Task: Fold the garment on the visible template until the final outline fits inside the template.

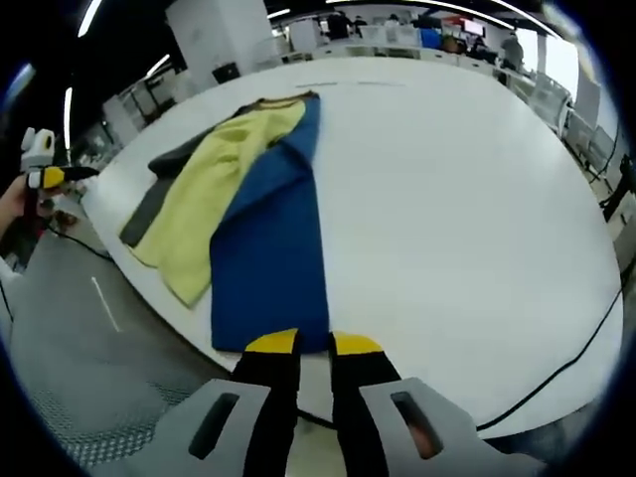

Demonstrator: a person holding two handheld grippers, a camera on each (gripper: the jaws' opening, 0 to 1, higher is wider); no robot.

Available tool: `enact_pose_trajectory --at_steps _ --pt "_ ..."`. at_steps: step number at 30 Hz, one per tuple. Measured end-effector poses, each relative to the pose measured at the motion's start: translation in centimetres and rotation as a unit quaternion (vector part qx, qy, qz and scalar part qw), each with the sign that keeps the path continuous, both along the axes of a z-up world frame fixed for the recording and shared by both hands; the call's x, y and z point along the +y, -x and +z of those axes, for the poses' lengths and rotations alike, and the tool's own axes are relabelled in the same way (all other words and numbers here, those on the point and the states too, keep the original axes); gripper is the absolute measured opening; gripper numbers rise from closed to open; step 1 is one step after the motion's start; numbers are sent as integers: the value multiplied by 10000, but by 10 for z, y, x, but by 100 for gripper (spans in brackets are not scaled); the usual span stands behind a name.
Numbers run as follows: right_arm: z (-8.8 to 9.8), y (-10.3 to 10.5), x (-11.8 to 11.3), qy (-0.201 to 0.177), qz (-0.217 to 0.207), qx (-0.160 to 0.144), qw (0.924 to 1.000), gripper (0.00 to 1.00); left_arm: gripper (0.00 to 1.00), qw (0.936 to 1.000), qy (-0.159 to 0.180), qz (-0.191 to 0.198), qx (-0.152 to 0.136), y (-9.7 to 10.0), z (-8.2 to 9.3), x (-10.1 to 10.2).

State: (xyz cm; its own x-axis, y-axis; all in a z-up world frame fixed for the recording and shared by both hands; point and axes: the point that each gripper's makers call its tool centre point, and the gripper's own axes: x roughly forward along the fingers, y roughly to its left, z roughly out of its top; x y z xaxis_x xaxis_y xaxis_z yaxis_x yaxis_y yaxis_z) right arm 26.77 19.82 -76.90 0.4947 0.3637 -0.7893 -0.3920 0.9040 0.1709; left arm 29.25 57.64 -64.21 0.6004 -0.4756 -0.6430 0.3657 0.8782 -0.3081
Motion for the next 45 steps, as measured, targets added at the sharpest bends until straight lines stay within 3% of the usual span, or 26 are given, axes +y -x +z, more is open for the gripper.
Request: enact_pose_trajectory --at_steps 6,18,30,45 --pt "-1 2 -4 87 15 32 10000 3 100 10000 10 -29 17 -1 -1 -3" --pt "2 -1 -8 216 90 13 9997 2 100 10000 -17 11 13 -3 1 -1" --pt "21 -24 -64 531 -328 -252 9977 2 100 9999 -86 -143 19 -6 0 -9" --pt "38 -54 -120 975 -540 -461 9927 2 100 9999 -81 -121 65 -4 -3 -9"
